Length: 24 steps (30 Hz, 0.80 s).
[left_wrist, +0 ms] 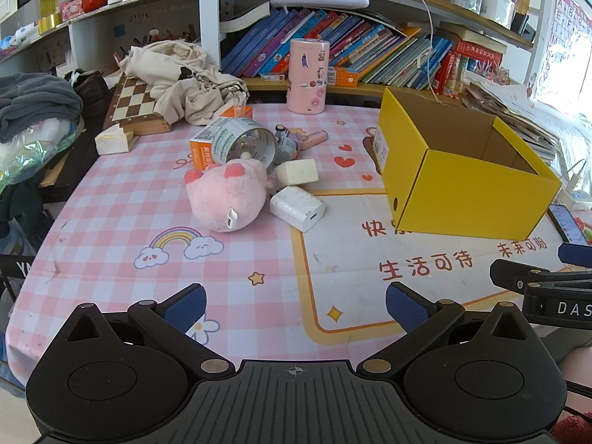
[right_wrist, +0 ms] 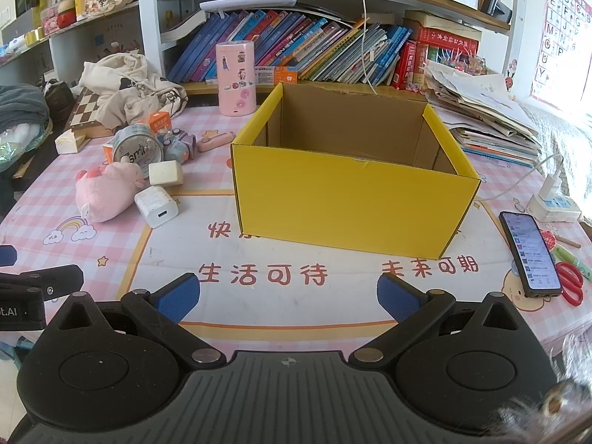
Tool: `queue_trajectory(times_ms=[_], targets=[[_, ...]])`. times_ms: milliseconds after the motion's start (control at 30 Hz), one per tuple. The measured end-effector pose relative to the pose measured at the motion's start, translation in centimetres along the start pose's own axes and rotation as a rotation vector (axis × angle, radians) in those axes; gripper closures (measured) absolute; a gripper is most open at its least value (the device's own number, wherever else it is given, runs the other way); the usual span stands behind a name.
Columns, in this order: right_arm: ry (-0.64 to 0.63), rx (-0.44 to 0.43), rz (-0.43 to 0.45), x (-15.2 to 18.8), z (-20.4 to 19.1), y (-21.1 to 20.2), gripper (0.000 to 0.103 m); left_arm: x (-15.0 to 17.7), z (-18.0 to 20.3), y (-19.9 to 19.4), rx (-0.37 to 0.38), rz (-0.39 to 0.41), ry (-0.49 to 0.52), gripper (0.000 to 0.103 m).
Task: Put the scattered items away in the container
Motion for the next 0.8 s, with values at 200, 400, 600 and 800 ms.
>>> queue_trajectory(times_ms=[200, 400, 600, 800], targets=[[0.001, 0.0, -0.001, 0.0, 0.08, 0.0, 0.0, 0.36, 0.04, 0.12, 0.004, -0.001, 0.002, 0.0], [0.001, 0.0, -0.002, -0.02, 0.06, 0.1, 0.0, 0.4, 0.53, 0.58, 0.001, -0.006, -0.004, 0.0], [0.001, -0.001, -0.002, -0.06, 0.03, 0.19, 0.0, 0.36, 0.46, 0.57, 0.001, -0.009, -0.007, 0.0], [0.0, -0.001, -0.003, -0.08, 0.0, 0.28, 0.0, 0.35, 0.46, 0.57, 0.007, -0.009, -0.006, 0.0]])
Point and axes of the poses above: each gripper's, at about its wrist camera, not at the fingertips, and y roughly the way its jaws point, z to its right, x to its underside, the point moved 6 cm from there along y, roughly the way its jaws point, and after that the axes turned 2 degrees about -x, right-handed, at the moved point
